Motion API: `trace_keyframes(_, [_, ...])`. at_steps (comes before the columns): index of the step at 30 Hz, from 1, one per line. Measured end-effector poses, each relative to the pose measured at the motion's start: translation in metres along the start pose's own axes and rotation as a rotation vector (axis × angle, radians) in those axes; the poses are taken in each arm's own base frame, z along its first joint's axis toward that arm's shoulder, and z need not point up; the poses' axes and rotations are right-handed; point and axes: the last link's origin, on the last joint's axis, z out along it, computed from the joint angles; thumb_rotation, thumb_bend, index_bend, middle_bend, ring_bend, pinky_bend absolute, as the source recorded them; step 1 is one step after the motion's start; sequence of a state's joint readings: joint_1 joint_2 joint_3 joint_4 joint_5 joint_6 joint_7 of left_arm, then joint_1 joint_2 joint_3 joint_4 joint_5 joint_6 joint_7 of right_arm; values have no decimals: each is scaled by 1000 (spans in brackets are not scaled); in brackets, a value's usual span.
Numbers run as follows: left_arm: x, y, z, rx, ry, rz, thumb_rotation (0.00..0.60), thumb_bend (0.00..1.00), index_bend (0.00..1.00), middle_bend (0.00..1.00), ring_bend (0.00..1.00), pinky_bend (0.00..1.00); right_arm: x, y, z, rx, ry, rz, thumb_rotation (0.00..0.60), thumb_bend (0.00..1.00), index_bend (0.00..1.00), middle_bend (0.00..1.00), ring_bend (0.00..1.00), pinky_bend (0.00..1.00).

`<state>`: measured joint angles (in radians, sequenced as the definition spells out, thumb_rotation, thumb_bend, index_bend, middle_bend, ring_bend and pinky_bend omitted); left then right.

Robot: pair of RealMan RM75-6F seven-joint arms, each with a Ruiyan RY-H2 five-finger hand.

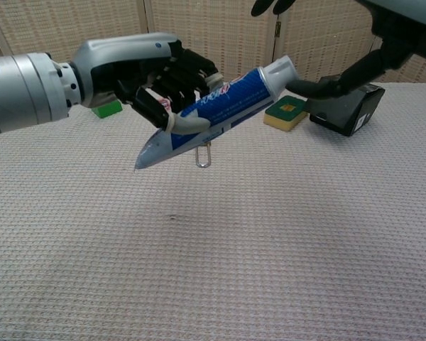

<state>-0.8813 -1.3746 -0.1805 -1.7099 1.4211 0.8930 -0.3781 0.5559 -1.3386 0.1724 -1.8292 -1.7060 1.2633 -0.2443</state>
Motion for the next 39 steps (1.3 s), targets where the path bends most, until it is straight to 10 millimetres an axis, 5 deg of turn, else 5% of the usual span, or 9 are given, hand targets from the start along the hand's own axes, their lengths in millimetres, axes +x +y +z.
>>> trace_keyframes(39, [-10,-4,-2,-21,-2,214,600,829,860,798,799,561,6,-6,13,21,8,-36,600,351,121,269,230,86])
